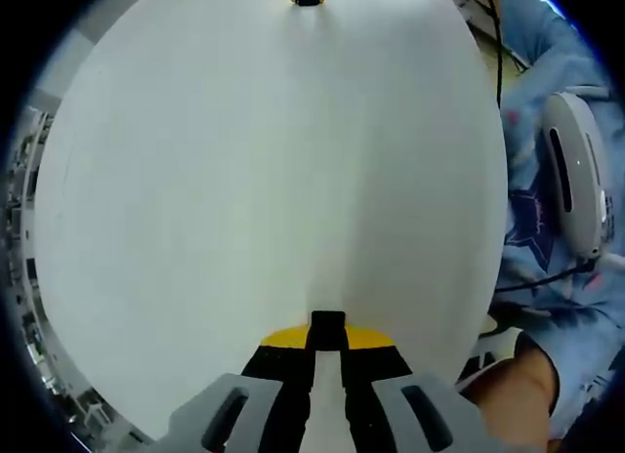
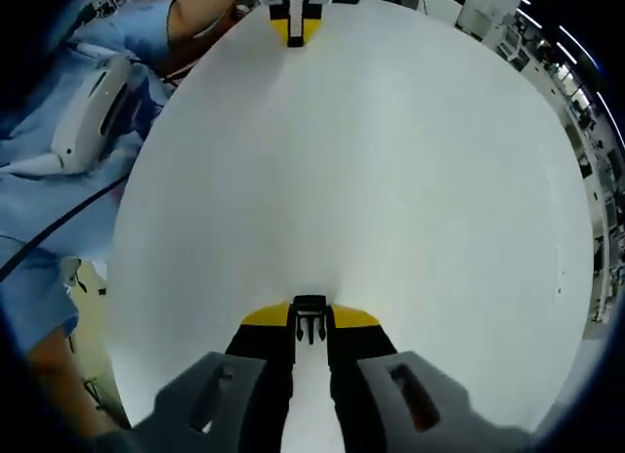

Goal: Snap the two parts of the plastic buckle together until the buckle closes and remains connected.

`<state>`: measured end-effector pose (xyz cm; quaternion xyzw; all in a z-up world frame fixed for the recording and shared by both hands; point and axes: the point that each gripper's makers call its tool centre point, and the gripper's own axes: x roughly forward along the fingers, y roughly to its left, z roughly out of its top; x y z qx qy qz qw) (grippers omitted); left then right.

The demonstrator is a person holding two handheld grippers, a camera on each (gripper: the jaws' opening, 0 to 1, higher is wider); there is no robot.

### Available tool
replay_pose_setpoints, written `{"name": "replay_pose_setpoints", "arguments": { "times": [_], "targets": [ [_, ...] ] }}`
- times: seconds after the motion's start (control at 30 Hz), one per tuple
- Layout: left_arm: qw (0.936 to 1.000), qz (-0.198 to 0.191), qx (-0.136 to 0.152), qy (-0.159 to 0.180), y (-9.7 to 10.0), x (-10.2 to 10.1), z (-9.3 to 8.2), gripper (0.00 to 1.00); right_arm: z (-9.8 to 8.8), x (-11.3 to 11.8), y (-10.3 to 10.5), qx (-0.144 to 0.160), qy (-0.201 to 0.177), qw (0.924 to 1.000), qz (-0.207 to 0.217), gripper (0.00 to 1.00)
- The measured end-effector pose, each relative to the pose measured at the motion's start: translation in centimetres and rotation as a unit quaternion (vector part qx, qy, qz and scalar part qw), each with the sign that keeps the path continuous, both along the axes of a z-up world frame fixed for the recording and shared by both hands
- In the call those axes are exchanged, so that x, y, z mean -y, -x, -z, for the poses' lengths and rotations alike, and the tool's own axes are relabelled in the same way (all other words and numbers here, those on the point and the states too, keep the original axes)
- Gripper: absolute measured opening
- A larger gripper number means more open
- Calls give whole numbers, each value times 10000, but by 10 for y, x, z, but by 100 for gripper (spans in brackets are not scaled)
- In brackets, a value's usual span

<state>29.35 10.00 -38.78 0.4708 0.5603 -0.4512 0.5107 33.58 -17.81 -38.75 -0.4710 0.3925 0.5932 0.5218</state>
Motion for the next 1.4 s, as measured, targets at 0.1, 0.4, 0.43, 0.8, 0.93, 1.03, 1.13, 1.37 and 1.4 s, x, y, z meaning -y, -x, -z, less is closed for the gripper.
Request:
{"name": "replay_pose_setpoints", "arguments": {
  "times": [0.1, 0.4, 0.43, 0.8, 0.93, 1.03, 1.13, 1.37, 1.4],
  "targets": [
    [10000, -18, 4, 22, 0, 0, 0, 9, 0, -3, 7, 17, 101, 9998, -146, 12],
    [9999, -59, 75, 138, 2, 0, 0, 9, 0, -17, 28, 105, 364, 9986, -373, 12],
    [9998, -69, 82, 156, 2, 0, 0, 9, 0, -18, 29, 111, 384, 9985, -361, 12],
    [9995, -114, 115, 286, 4, 0, 2, 9, 1, -22, 33, 239, 619, 9927, -1003, 12],
    [9993, -153, 95, 338, 4, -1, 3, 9, 1, -23, 32, 266, 742, 9866, -1429, 12],
    [9992, -146, 95, 358, 4, -1, 3, 9, 1, -24, 31, 274, 890, 9804, -1735, 12],
    [9992, -147, 90, 356, 4, -1, 4, 9, 2, -25, 31, 295, 976, 9783, -1803, 12],
    [9992, -144, 74, 360, 4, -2, 4, 9, 3, -26, 34, 406, 1076, 9646, -2372, 12],
    [9992, -142, 70, 364, 4, -2, 4, 9, 3, -26, 34, 398, 1085, 9634, -2419, 12]
  ]
}}
